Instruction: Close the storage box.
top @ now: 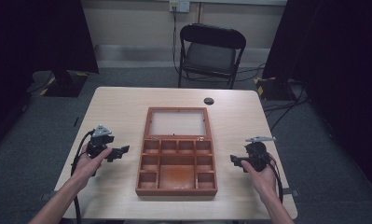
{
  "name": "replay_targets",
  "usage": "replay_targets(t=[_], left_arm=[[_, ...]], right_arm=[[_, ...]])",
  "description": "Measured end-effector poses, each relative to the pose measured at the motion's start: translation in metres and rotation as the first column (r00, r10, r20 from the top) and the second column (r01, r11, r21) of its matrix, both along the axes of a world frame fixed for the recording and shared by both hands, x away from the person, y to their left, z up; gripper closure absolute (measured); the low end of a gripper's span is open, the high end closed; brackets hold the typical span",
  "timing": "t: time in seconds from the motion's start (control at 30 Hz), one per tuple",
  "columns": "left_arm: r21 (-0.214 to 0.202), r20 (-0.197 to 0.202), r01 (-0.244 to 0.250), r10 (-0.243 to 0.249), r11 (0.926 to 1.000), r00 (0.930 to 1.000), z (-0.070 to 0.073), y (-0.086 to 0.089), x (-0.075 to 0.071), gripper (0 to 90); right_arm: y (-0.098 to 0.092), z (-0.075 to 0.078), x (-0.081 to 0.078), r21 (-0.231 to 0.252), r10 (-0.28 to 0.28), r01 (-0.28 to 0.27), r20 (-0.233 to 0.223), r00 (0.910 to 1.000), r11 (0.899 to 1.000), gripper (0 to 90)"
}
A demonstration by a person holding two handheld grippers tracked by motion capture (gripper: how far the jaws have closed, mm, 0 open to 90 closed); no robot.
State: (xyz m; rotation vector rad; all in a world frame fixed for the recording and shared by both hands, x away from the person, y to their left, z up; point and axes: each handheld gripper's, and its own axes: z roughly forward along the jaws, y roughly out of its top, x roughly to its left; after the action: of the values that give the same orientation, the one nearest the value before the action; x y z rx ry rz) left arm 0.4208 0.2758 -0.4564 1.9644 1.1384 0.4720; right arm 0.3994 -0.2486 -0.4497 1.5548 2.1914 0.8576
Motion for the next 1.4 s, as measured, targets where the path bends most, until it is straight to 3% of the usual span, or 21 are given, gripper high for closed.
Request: replay_targets(t=[0.03,0.1,0.17,0.23,0.3,0.4,0.43,0.5,0.8,1.0,1.03,1.13,1.23,1.4], left_arm=[[-0.016,0.003,-0.01,0.01,0.9998,0.9999,0.002,-0.001,0.001,17.1],[-0.039,-0.013,-0.01,0.01,0.9992,0.9999,0.006,-0.005,0.005,17.3],[-0.037,-0.001,-0.004,0.004,0.9993,1.0,0.01,-0.009,0.007,17.5],[-0.024,0.01,-0.008,0.008,0.9997,0.9999,0.012,-0.013,0.009,17.9],[-0.028,-0.009,-0.001,0.0,0.9996,1.0,0.013,-0.015,0.011,18.1],[-0.026,-0.01,0.001,-0.002,0.9997,1.0,0.018,-0.018,0.015,18.1],[-0.035,0.005,-0.007,0.007,0.9994,1.0,0.022,-0.019,0.018,18.1],[-0.046,0.018,0.024,-0.023,0.9986,0.9996,0.026,-0.019,0.023,18.0],[-0.036,0.022,0.01,-0.01,0.9993,0.9997,0.034,-0.02,0.039,19.0],[-0.051,0.028,0.029,-0.028,0.9983,0.9992,0.039,-0.031,0.056,19.5],[-0.062,0.027,0.024,-0.022,0.9978,0.9994,0.037,-0.034,0.062,19.5],[-0.035,0.012,0.009,-0.008,0.9993,0.9999,0.03,-0.038,0.071,19.2],[-0.057,-0.009,0.003,-0.003,0.9984,1.0,0.023,-0.041,0.077,19.5],[-0.031,-0.033,0.012,-0.013,0.9994,0.9994,0.014,-0.048,0.084,21.8]], right_arm=[[0.002,0.001,0.002,0.01,0.003,-0.003,0.009,1.0,1.0,21.1],[0.004,0.006,0.006,0.059,-0.017,0.02,-0.048,0.9987,0.998,21.0],[0.008,0.009,0.012,0.079,0.001,0.003,-0.042,0.9991,0.997,21.3],[0.012,0.011,0.017,0.061,0.003,-0.001,-0.031,0.9995,0.998,20.8],[0.014,0.012,0.02,0.064,0.012,-0.01,-0.03,0.9995,0.998,21.6],[0.019,0.017,0.028,0.086,0.025,-0.023,-0.022,0.9995,0.996,21.5],[0.023,0.02,0.034,0.127,0.03,-0.028,-0.012,0.9995,0.992,21.9],[0.027,0.021,0.038,0.126,0.03,-0.028,-0.013,0.9995,0.992,20.2],[0.034,0.034,0.056,0.158,0.033,-0.037,0.026,0.9991,0.987,20.2],[0.045,0.043,0.076,0.148,0.079,-0.084,0.042,0.996,0.985,21.5],[0.05,0.044,0.082,0.162,0.095,-0.101,0.047,0.9944,0.982,21.9],[0.056,0.041,0.09,0.174,0.107,-0.115,0.057,0.9926,0.978,21.1],[0.064,0.032,0.099,0.179,0.126,-0.134,0.054,0.9906,0.975,18.6],[0.073,0.016,0.11,0.189,0.134,-0.139,0.038,0.9902,0.972,17.0]])
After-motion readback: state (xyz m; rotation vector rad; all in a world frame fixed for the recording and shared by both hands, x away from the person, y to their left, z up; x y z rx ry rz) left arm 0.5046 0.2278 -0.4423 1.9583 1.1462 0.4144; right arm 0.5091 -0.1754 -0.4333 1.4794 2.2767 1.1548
